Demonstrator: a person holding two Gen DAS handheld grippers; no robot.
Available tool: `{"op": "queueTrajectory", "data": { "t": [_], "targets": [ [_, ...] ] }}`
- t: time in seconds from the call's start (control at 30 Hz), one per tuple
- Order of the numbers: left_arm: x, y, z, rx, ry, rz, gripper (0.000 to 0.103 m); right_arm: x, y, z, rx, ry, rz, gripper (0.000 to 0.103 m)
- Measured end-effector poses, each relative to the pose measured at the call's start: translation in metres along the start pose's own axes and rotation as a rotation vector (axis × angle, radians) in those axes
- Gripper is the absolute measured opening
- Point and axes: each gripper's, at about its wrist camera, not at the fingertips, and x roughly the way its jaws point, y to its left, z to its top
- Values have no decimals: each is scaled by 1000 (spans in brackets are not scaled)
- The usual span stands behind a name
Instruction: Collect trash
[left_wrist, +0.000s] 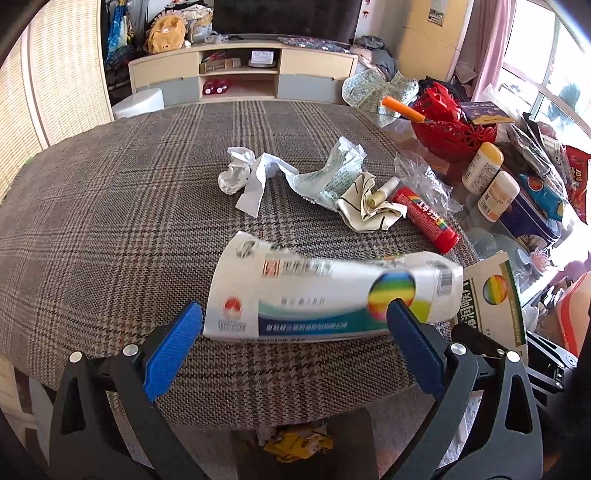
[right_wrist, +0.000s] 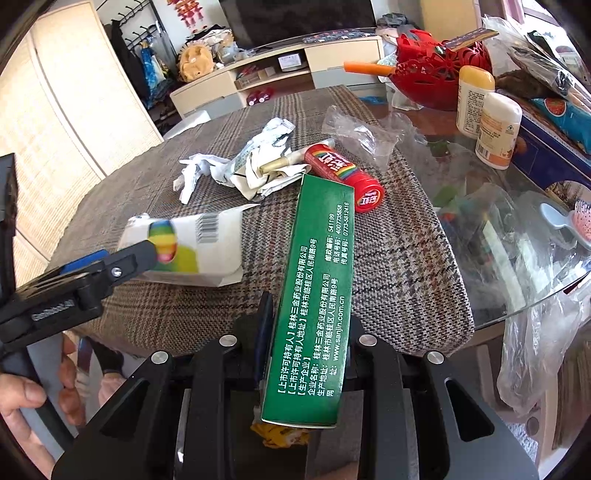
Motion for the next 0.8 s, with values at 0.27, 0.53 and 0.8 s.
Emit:
{"op": "queueTrajectory", "data": {
  "t": [0.27, 0.53, 0.8],
  "targets": [
    [0, -1, -13, 25, 16, -22, 95, -1, -7, -6, 7, 8, 25, 29],
    [-5, -24, -24, 173, 17, -94, 95, -5, -13, -8, 30, 6, 27, 29],
    [8, -33, -33, 265, 18, -84, 95, -3, -20, -4, 51, -6, 18, 28]
  ]
}}
